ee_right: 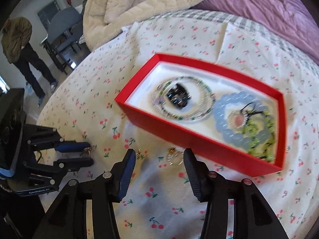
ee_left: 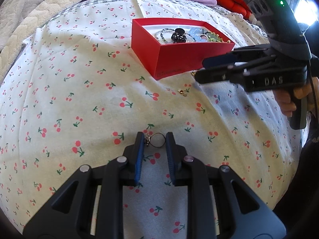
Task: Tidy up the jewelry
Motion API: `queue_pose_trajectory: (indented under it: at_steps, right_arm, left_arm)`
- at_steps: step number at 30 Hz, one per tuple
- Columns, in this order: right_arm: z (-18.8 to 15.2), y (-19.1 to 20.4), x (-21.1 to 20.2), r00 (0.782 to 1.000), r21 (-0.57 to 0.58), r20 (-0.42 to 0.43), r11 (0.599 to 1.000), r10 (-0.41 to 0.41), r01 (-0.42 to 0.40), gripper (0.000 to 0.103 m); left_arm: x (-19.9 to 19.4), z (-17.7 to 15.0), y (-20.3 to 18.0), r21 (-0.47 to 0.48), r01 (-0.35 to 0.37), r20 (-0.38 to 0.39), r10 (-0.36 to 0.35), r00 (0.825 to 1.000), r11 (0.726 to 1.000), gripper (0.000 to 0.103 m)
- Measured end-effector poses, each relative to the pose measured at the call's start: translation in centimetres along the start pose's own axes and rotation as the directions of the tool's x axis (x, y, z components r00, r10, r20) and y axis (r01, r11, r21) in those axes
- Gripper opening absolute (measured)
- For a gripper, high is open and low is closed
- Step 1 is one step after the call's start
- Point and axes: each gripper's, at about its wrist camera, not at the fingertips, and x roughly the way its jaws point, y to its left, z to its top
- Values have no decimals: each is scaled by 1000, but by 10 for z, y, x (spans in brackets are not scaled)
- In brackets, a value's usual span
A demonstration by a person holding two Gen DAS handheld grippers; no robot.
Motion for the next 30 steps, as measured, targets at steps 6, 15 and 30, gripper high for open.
queue_pose_trajectory:
  at_steps: [6,15,30]
  right_arm:
    - [1,1,12,1000,3,-7,1000,-28,28,15]
    - [1,-11,3,1000,71,17,997,15,-16,4]
    - [-6,-1,5,999,53,-33,998,-33,35,16]
  left_arm:
    - [1,1,-1,0,-2,-1,2,1000,1000,24]
    - [0,2,0,-2,-5,8,5,1000,1000,24]
    - [-4,0,0,1,-5,7,5,1000,1000,24]
